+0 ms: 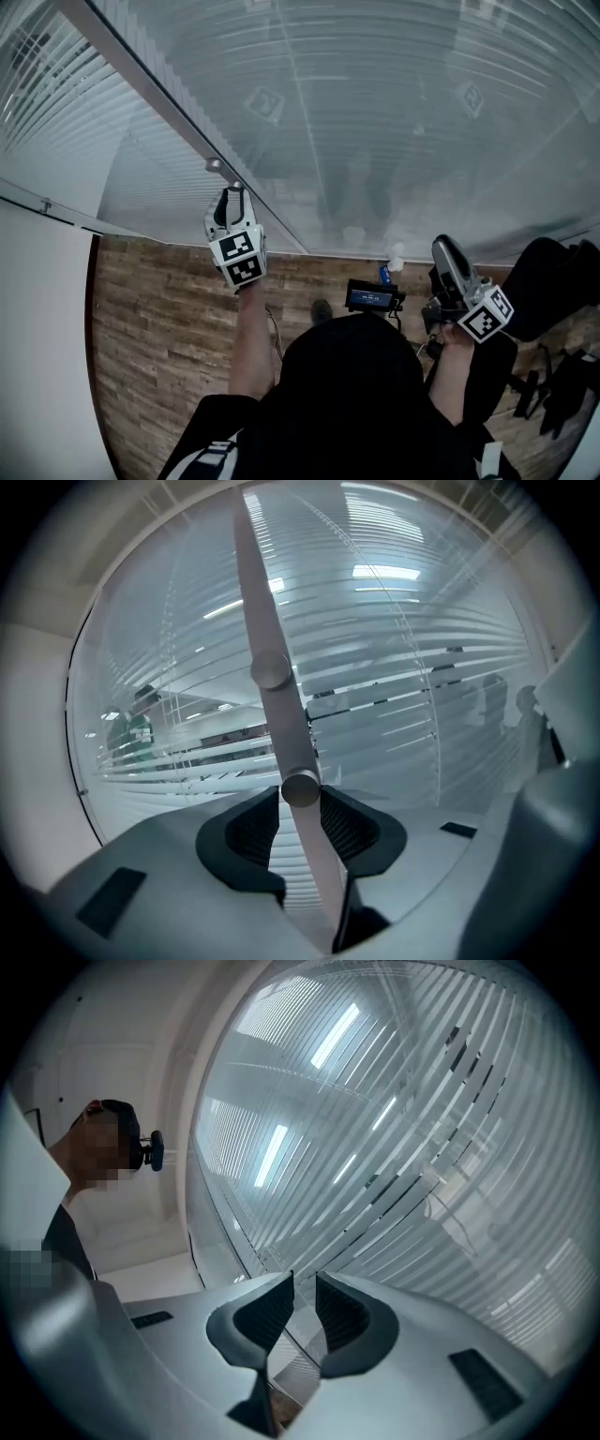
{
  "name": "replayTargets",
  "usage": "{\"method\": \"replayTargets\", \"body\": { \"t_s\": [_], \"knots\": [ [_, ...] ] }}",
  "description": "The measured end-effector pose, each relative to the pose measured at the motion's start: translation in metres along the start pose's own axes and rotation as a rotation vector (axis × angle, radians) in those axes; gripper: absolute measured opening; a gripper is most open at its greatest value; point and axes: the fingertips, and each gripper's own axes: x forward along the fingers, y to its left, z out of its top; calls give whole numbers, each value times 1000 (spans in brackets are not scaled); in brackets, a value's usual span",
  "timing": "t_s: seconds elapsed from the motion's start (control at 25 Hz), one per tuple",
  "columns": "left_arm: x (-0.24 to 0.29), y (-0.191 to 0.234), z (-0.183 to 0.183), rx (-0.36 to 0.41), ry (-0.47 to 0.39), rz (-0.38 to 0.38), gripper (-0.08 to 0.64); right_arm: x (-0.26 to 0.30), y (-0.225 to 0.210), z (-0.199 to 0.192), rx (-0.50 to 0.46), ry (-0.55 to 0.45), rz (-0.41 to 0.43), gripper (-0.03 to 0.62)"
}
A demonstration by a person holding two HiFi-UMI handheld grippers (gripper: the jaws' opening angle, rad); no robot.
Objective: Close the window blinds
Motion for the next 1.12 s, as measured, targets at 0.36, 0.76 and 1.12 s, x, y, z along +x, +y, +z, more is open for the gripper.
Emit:
{"method": "replayTargets", "body": {
  "t_s": [0.36,0.76,1.12],
  "knots": [
    [-41,-12,-33,-137,-28,-149,138,-11,16,-42,27,34,-100,72],
    [-71,-74,-44,-174,-54,-390,138,-48,62,-74,20,56,-228,72],
    [-103,-58,-18,-184,-165,-389,138,-47,77,-70,-12,54,-161,72]
  ]
}}
